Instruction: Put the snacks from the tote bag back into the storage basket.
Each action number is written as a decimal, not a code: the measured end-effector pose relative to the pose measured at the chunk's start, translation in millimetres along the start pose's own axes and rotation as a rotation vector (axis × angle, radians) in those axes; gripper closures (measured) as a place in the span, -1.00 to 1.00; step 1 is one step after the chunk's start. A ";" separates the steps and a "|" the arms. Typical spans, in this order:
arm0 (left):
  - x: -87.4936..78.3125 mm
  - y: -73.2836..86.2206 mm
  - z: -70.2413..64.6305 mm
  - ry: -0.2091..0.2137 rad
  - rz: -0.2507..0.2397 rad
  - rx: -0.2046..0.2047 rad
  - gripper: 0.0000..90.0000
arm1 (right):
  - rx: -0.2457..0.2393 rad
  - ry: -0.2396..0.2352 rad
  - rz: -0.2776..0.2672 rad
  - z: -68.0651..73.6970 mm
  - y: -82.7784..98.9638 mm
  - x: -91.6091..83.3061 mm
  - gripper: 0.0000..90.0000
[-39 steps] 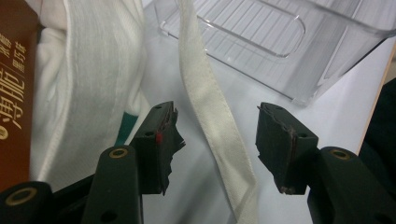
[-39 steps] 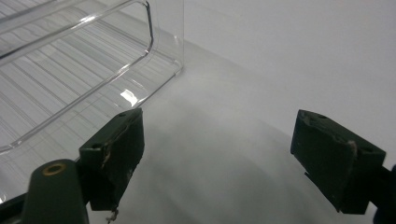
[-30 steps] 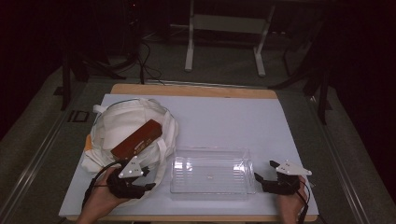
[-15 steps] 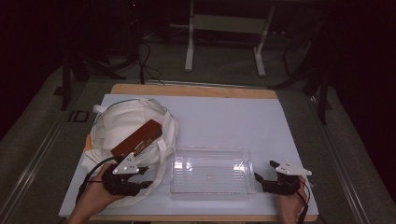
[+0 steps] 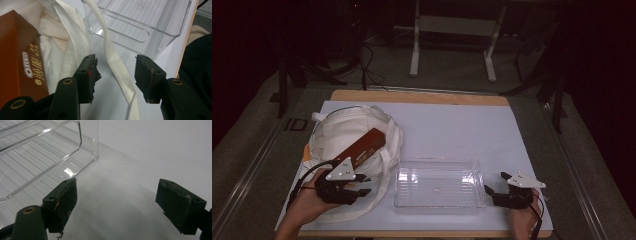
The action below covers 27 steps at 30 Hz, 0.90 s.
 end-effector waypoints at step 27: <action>-17.7 -8.1 34.0 -0.064 -0.010 -0.055 0.08 | 0.001 0.000 -0.005 -0.2 0.1 -0.6 -0.61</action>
Point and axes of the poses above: each handheld gripper's, and its own axes: x roughly forward along the jaws, y roughly out of its underside, z roughly to its left, the point moved 2 cm from there along x, roughly forward along the jaws, and after that the axes turned 13 degrees about -x, right-handed, at the moved point
